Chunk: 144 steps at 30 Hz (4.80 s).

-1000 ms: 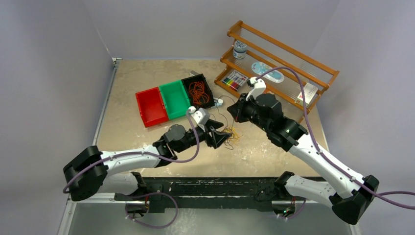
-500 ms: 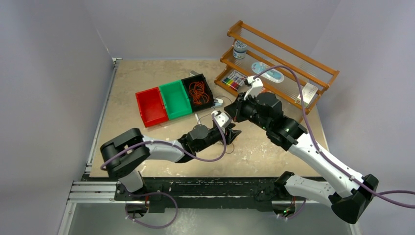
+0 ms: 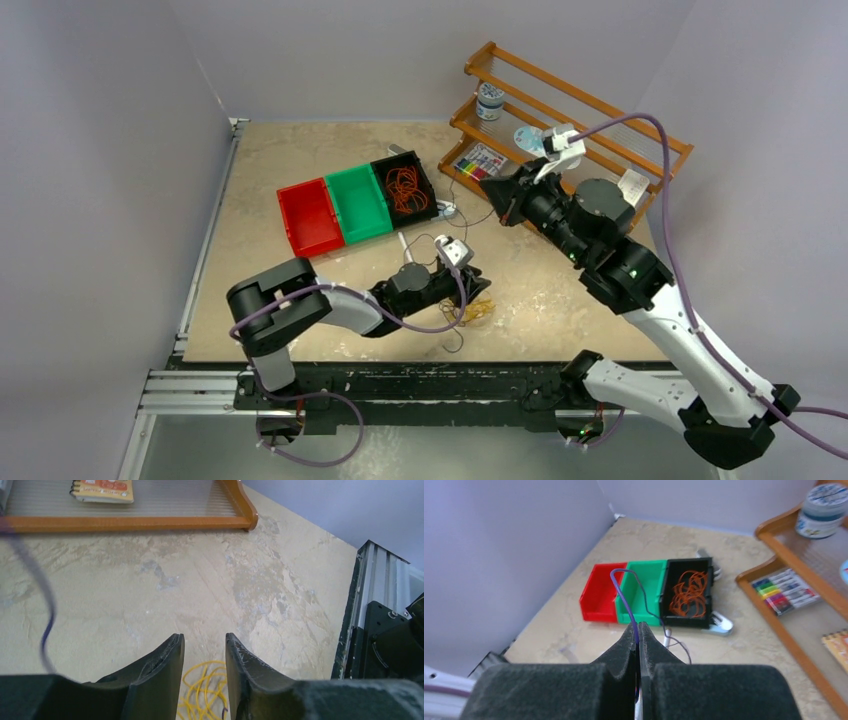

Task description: Untangle the cables

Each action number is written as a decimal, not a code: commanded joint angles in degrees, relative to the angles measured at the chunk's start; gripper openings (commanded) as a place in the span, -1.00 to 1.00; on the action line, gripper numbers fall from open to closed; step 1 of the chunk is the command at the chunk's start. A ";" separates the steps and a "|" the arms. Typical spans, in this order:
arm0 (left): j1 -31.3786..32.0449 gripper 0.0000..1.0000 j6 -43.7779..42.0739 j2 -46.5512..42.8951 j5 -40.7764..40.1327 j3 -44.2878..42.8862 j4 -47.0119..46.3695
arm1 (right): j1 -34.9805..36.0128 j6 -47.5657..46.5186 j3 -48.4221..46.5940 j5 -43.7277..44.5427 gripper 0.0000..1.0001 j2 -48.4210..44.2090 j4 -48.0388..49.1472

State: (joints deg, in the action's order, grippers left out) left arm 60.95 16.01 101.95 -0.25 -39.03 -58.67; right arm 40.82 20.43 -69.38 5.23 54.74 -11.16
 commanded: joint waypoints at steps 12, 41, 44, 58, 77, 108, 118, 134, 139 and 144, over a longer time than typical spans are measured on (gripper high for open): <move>0.32 0.02 0.71 -35.89 -5.37 8.97 30.75 | -0.09 -5.93 1.16 17.65 -1.00 1.19 3.95; -15.32 0.10 -12.99 -9.94 -12.34 -28.16 73.66 | -1.27 -6.58 3.47 10.41 -1.00 9.13 4.95; -18.95 0.13 -13.71 -6.09 -8.45 -29.95 74.68 | -1.31 -6.65 3.79 9.90 -1.00 8.45 4.58; -23.19 0.21 -20.57 1.48 2.35 -32.33 76.43 | -3.84 -6.37 6.41 10.41 -1.00 5.66 3.03; -24.68 -0.42 -23.96 7.96 3.15 -36.32 75.80 | -5.23 -6.50 6.17 6.72 -1.00 6.13 3.39; -28.82 -1.00 -9.50 -24.42 -16.56 -17.93 56.01 | -5.32 -9.31 -0.99 -1.52 -1.00 5.48 18.51; -30.74 -1.00 -8.73 -29.42 -34.59 -7.66 41.88 | -5.32 -8.86 -19.09 -11.64 -1.00 21.53 24.20; -36.51 -1.00 -12.24 -16.82 -30.93 -5.11 29.13 | -6.12 -10.57 -50.96 -25.11 -1.00 50.71 23.19; -38.42 -0.96 -11.11 -11.84 -27.73 -8.71 30.12 | -6.54 -9.58 -59.47 -28.58 -1.00 58.79 21.70; -38.49 -0.48 -8.28 -14.24 -27.59 -7.56 30.49 | -6.58 -9.03 -63.95 -30.63 -1.00 62.55 20.83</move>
State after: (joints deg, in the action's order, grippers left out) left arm 22.76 5.39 90.89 -29.34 -45.12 -25.02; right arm 34.41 11.05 -128.33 -21.71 117.86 8.40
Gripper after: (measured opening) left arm 0.191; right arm 0.006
